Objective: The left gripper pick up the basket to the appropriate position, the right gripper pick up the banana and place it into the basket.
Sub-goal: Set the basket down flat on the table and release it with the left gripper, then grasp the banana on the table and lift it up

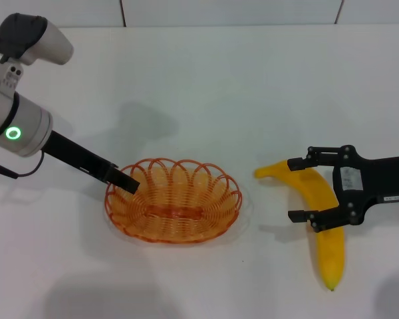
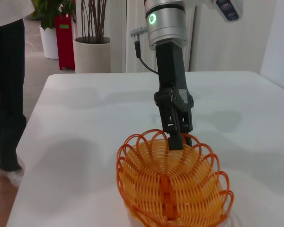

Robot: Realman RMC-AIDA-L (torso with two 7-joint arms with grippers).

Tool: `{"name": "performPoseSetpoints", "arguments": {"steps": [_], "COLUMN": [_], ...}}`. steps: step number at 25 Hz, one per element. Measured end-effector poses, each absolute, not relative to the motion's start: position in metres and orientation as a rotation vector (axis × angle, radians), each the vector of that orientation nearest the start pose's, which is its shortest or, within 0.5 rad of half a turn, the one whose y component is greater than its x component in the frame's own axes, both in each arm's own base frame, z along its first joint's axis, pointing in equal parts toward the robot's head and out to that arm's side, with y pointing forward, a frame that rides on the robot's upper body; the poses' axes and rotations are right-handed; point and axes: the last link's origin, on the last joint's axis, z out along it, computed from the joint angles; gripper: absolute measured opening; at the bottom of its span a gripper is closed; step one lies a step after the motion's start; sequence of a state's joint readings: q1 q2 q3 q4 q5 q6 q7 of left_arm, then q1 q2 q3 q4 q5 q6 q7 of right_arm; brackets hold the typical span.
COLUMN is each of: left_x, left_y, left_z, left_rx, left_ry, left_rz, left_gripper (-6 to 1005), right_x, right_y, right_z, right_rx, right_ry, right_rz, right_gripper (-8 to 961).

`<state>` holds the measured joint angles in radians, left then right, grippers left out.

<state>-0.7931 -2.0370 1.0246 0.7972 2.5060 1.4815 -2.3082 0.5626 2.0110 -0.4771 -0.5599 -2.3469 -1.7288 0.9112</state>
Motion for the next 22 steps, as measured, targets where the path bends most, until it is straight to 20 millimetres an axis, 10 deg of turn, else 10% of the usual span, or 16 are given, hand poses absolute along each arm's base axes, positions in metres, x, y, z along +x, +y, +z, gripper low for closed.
{"name": "performPoseSetpoints", "arguments": {"steps": [10, 22], "left_x": [-0.217, -0.229], "left_y": [0.380, 0.307], "left_z": [0.017, 0.051], "left_rx": [-2.654, -2.781], "left_ry": [-1.039, -0.578], "left_rz": [0.193, -0.182], "left_gripper": [603, 604], "right_x": [0.296, 0.303], "right_y": [0.299, 0.293], "right_z": [0.012, 0.028], "right_rx": [-2.926, -2.851], "right_ry": [0.096, 0.125], "right_rz": [0.498, 0.573], "right_gripper": [889, 889]}}
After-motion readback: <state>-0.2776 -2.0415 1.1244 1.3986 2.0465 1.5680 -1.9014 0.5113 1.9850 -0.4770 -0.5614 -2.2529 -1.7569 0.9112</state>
